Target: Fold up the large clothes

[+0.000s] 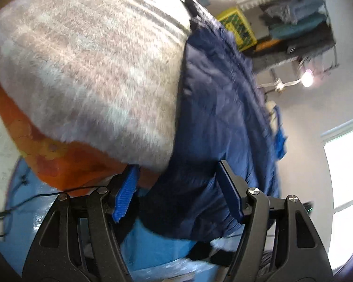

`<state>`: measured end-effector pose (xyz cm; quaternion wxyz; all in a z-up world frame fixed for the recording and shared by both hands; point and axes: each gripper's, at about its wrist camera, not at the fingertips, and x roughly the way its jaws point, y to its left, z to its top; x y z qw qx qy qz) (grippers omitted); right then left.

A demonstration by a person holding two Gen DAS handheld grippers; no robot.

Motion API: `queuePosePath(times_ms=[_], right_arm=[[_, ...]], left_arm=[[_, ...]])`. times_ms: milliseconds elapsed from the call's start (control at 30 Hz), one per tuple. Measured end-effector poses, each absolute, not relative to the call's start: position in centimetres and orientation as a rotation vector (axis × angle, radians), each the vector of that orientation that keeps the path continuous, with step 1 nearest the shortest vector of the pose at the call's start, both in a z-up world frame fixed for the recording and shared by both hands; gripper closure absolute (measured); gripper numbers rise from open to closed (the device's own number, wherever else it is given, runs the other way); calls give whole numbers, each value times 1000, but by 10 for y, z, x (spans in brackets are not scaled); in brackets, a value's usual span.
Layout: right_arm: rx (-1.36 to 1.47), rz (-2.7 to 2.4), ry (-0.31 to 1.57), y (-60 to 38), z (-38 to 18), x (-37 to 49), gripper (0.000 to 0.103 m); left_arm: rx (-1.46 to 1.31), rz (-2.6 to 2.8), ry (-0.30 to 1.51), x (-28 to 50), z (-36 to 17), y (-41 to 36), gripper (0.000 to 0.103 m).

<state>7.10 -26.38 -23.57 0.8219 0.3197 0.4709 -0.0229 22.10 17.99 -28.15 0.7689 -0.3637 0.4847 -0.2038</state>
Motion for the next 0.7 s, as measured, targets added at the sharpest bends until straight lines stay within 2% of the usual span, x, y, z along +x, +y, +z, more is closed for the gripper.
queuePosePath(times_ms=[300,533,700], right_arm=[[709,38,1031,-253,-258,84,24],[632,142,1073,-223,-262,97,28],[621,166,1082,-219,-263,98,53]], left_arm=[[-943,-543,1051,218,-310,169,34],[-853,-628,1087,193,-287,154,34],[-740,-649,1118,172,-268,147,36]])
